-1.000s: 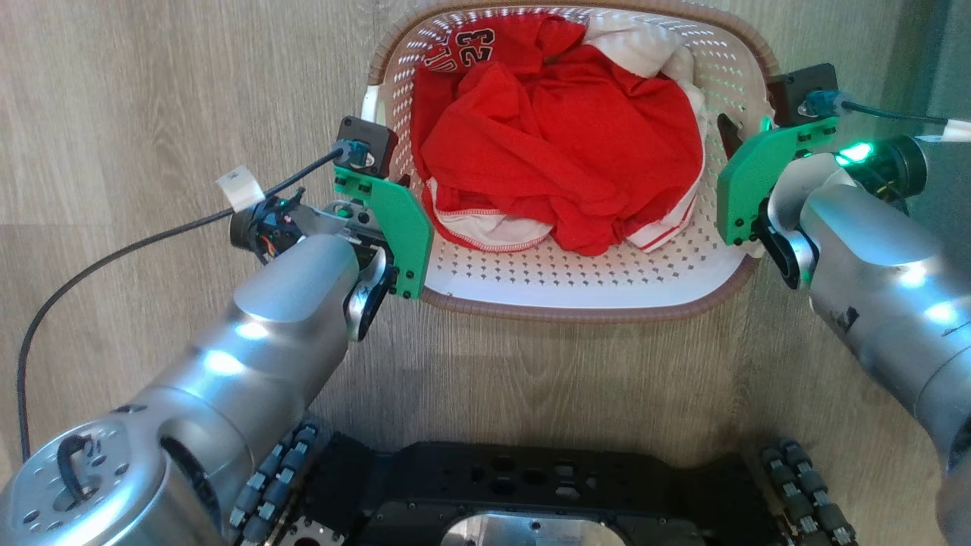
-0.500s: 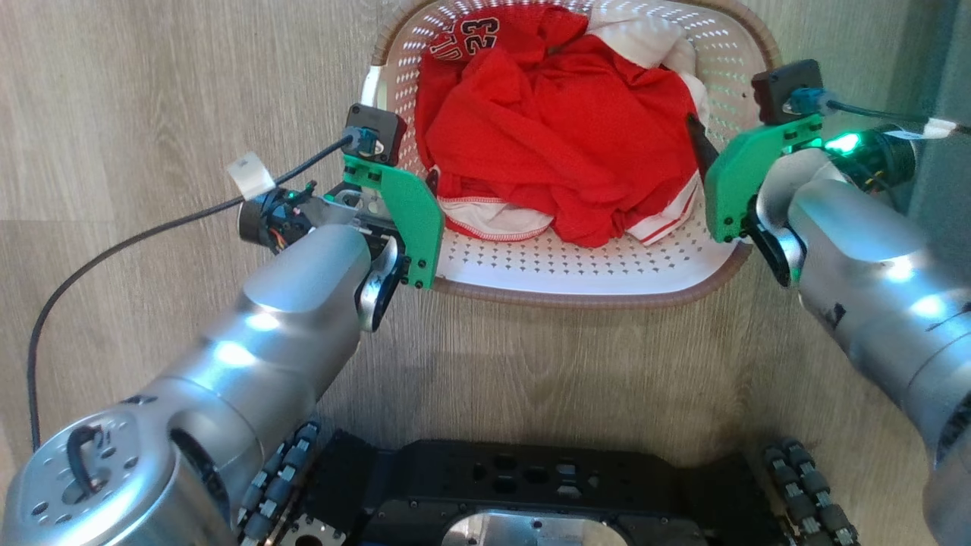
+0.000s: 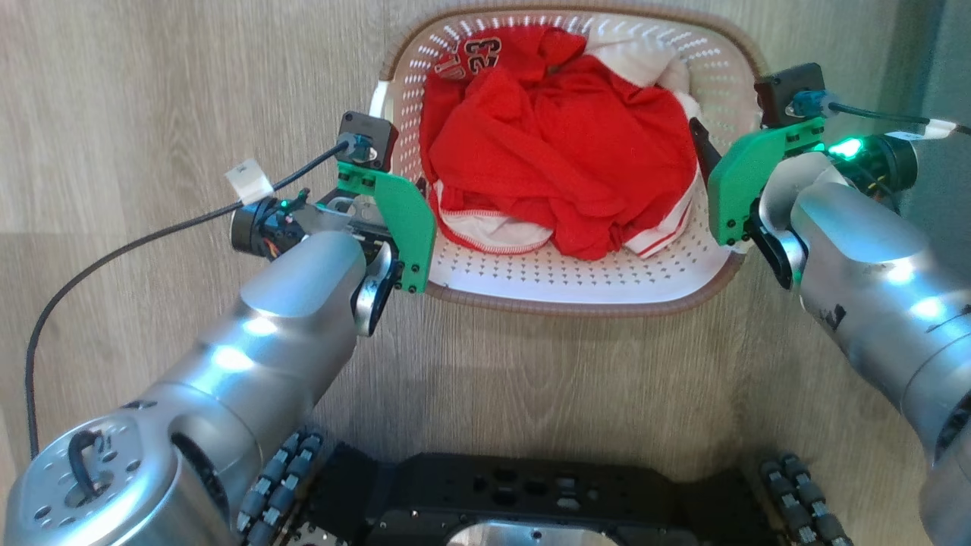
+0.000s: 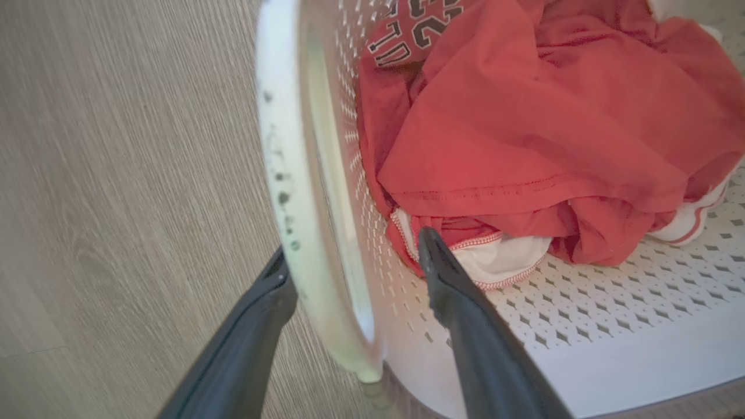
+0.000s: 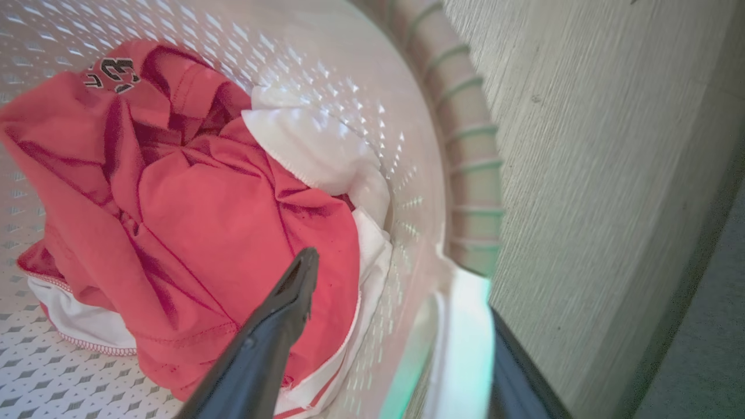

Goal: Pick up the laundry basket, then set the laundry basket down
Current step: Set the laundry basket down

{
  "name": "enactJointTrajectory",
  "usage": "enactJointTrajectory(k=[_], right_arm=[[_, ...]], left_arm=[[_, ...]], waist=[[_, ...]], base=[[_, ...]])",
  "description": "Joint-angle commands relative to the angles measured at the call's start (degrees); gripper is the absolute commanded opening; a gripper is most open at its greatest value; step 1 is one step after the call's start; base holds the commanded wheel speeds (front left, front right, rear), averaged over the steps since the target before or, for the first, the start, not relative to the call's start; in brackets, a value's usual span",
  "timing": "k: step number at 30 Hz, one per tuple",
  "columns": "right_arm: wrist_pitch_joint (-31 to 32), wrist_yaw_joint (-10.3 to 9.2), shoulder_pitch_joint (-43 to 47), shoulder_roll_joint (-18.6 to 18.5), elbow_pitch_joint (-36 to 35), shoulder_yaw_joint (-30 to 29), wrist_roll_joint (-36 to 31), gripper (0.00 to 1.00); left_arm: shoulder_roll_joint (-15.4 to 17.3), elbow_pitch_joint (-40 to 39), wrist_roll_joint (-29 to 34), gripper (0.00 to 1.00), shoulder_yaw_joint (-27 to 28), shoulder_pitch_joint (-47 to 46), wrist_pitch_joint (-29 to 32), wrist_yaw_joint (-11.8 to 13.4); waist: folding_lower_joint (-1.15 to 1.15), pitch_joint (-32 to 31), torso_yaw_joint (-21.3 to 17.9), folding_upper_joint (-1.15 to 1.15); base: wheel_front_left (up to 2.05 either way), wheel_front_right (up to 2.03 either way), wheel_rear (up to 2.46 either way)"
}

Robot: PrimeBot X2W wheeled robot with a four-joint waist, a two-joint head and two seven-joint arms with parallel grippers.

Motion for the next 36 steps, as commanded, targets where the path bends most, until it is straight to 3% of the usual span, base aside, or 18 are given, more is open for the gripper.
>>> enactJointTrajectory(k=[1, 10, 15, 25, 32, 36], right_arm=[[0.48, 0.4, 3.9, 0.82, 0.01, 0.5, 0.44, 1.0], [2.41, 0.4, 8.62, 2.35, 1.18, 0.11, 3.22, 1.0], [1.49, 0.4, 12.83, 3.48, 1.39, 0.14, 3.77, 1.0], [-1.31, 0.4, 18.49, 3.85, -0.12, -1.74, 5.88, 1.0], [-1.63, 0.4, 19.25, 1.79, -5.47, -11.12, 4.73, 1.0], [-1.64, 0.4, 20.21, -0.65, -11.3, -21.29, -1.73, 1.0]], left_arm=[[0.82, 0.42, -0.35, 1.0, 0.24, 1.94, -0.53, 0.06], [0.82, 3.49, -0.1, 1.0, 0.24, 6.11, -0.67, -1.73], [0.82, 5.5, 1.03, 1.0, 0.24, 8.85, -3.85, -3.57], [0.82, 8.83, 2.75, 1.0, 0.36, 13.32, -10.09, -4.88], [0.83, 8.73, 2.17, 1.0, 2.87, 15.24, -13.18, -5.72], [3.2, 1.48, 5.73, 1.0, 9.68, 14.3, -13.3, -2.29]], waist=[[0.0, -1.62, -0.19, 0.0], [0.0, -11.49, -1.02, 0.0], [0.0, -18.55, -1.37, 0.0], [0.0, -30.85, -1.73, 0.0], [0.0, -36.65, -2.83, 0.0], [0.0, -37.88, -3.3, 0.0]], base=[[0.0, 0.0, 0.0], [0.0, 0.0, 0.0], [0.0, 0.0, 0.0], [0.0, 0.0, 0.0], [0.0, 0.0, 0.0], [0.0, 0.0, 0.0]])
